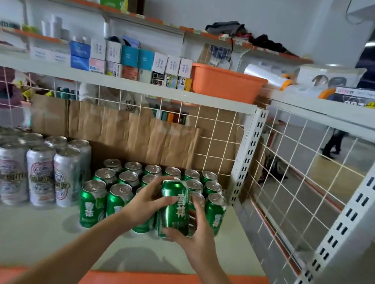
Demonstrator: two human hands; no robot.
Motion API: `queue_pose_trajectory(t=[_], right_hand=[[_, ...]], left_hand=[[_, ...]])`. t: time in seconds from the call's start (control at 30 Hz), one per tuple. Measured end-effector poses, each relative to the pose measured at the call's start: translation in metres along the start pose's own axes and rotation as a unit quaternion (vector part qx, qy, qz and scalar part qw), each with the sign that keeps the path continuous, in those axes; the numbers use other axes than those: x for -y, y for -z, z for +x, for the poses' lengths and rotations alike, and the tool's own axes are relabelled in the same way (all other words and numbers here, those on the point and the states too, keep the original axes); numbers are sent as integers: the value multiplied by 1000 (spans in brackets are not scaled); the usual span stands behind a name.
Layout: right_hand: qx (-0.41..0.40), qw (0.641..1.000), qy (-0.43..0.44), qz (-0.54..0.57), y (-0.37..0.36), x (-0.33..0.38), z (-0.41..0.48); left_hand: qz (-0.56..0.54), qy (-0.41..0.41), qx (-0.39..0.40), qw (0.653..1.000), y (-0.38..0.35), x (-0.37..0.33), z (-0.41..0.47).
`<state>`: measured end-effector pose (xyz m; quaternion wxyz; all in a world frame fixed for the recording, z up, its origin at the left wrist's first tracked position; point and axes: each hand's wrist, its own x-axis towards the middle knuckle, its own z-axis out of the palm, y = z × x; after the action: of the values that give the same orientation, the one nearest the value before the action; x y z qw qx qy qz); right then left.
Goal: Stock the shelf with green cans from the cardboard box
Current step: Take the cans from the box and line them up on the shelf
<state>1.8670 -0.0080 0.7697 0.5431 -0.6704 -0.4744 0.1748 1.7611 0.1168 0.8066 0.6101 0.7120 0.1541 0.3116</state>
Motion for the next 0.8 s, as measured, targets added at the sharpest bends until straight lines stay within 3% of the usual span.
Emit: queue_pose_trajectory(t=[0.27, 0.4, 0.63, 0.8], right_hand=[[160, 952, -145, 217, 12, -10, 3], [207, 938, -157, 230, 9, -8, 3], [143, 960, -127, 205, 4, -7, -1], [82, 973, -92, 194, -1, -5, -1]], left_hand=[[-30, 1, 48, 998, 16, 3, -2], [-20, 6, 80, 997, 15, 0, -3], [-9, 32, 115, 993, 17, -2, -2], [22, 39, 89, 995, 21, -3, 0]])
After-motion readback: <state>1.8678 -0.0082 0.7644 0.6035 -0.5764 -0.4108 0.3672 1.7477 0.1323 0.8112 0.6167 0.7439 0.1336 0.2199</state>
